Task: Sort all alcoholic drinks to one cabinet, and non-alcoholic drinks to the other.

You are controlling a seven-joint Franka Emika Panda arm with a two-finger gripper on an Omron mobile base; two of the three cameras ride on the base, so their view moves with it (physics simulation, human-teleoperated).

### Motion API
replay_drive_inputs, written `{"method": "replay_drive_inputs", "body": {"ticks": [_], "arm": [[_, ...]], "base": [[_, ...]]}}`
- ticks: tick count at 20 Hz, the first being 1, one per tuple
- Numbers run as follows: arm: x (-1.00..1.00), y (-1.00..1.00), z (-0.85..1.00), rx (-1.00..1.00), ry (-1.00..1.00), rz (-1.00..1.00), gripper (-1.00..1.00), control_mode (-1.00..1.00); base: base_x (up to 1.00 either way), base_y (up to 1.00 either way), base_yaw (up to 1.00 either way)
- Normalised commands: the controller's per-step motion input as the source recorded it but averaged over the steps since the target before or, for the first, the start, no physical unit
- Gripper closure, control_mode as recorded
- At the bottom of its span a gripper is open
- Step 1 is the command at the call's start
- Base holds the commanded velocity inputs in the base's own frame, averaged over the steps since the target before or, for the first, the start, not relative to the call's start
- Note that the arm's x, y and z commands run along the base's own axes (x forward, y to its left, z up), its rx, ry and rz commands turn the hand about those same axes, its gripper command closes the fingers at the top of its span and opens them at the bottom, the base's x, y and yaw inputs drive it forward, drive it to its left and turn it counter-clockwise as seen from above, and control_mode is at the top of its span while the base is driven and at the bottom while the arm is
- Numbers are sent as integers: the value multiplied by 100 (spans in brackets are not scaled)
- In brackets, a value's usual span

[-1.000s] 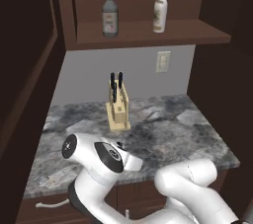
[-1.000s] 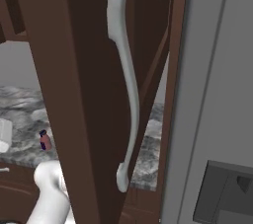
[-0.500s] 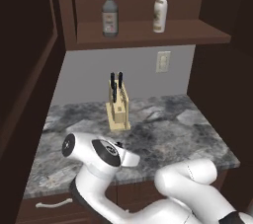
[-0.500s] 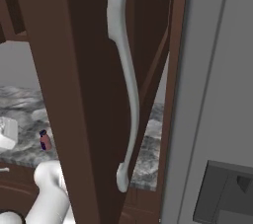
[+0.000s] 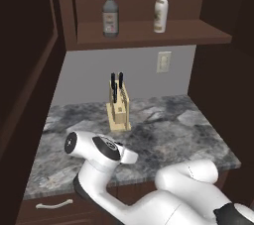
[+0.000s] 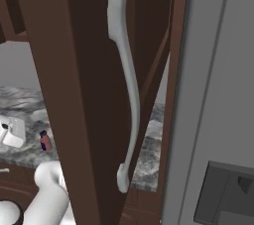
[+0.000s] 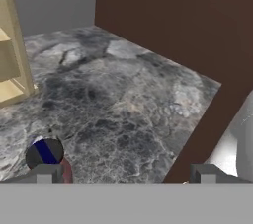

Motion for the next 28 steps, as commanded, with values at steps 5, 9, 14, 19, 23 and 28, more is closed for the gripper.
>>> {"method": "replay_drive_inputs", "body": {"ticks": [5,9,14,19,23,28], "arm": [[18,4,-27,0,0,0,-100,-100],[8,4,-29,0,0,0,-100,-100],[11,2,-21,-2,0,0,-100,-100],[15,1,-14,-3,0,0,-100,-100],[17,7,-10,-3,0,0,-100,-100],[18,18,-10,-3,0,0,-100,-100]], "base": [[0,0,0],[0,0,0],[0,0,0],[0,0,0],[0,0,0],[0,0,0]]}}
